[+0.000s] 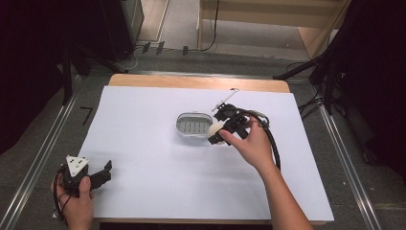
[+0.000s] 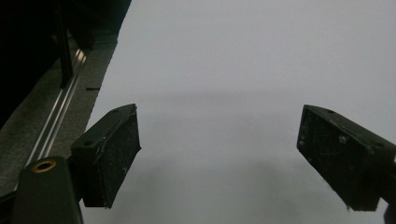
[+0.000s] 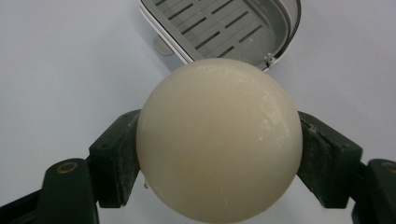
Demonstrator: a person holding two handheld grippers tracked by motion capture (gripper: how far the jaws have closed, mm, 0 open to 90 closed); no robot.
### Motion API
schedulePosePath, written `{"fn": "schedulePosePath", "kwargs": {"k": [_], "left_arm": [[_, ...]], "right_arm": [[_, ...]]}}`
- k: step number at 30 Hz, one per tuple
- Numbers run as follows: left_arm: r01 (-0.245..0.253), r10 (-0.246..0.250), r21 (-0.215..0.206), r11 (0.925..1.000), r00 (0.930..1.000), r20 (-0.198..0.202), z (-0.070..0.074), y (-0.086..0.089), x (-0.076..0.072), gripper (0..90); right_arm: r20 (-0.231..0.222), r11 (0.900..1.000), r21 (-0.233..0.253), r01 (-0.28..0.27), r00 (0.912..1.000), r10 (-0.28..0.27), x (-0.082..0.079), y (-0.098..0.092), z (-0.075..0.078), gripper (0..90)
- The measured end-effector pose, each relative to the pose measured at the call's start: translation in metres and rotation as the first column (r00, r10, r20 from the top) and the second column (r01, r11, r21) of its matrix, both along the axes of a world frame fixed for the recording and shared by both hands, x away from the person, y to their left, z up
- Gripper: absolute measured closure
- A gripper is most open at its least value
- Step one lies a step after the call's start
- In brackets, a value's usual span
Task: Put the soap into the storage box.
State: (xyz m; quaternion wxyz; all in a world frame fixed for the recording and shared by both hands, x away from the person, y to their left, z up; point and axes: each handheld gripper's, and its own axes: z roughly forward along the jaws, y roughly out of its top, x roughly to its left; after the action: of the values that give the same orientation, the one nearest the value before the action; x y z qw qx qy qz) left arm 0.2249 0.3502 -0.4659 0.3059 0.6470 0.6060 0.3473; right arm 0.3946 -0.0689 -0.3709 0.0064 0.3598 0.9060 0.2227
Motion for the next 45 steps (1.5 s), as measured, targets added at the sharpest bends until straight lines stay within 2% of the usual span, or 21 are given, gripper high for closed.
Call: {"fn": "schedulePosePath", "kwargs": {"k": [22,45], "left_arm": [[-0.002,0.002,-0.003,1.0000,1.0000,0.002,0.000,0.000,0.000,14.2],[-0.004,0.004,-0.004,1.0000,1.0000,-0.003,0.000,0.000,0.000,14.1]], "right_arm": [[0.009,1.000,0.004,-0.012,0.9999,0.012,0.011,0.018,0.008,24.1],[0.012,0.999,-0.030,-0.043,0.9990,0.043,0.025,0.054,0.013,24.1]]}}
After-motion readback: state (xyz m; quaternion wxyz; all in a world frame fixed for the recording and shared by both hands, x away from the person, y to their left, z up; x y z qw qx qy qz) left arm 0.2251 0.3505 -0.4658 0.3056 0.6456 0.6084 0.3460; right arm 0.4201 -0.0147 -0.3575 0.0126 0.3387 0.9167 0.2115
